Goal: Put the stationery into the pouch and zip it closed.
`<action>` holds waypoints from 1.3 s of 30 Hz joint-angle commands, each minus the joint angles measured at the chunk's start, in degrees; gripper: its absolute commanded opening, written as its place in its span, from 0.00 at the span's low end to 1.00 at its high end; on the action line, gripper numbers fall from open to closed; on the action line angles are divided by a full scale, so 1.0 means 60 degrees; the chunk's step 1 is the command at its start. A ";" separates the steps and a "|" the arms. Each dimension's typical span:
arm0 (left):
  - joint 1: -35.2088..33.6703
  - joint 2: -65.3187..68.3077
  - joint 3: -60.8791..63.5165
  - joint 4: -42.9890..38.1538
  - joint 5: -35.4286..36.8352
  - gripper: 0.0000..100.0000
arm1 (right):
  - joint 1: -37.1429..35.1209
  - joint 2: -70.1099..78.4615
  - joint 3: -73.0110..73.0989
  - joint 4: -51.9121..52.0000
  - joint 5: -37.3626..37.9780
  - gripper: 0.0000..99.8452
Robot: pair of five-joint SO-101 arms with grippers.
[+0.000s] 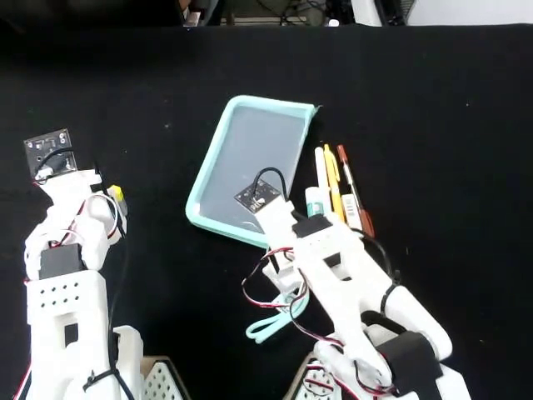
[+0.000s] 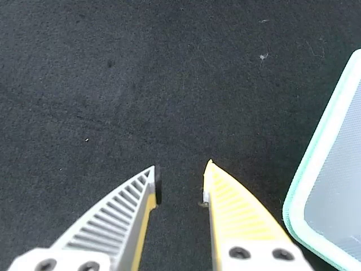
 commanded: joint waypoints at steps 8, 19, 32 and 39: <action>-0.0066 0.0015 -0.0081 -0.0205 0.0088 0.16 | 0.0088 -0.0359 -0.0095 -0.0278 -0.0073 0.03; -0.0066 0.0015 -0.0081 -0.0205 0.0088 0.16 | 0.0073 -0.0300 -0.0447 -0.0425 -0.0044 0.13; -0.0066 0.0015 -0.0081 -0.0205 0.0088 0.16 | 0.0059 -0.0286 -0.0359 -0.1055 -0.0103 0.14; -0.0066 0.0015 -0.0081 -0.0205 0.0088 0.16 | 0.0059 0.0505 -0.0168 -0.1304 -0.0029 0.14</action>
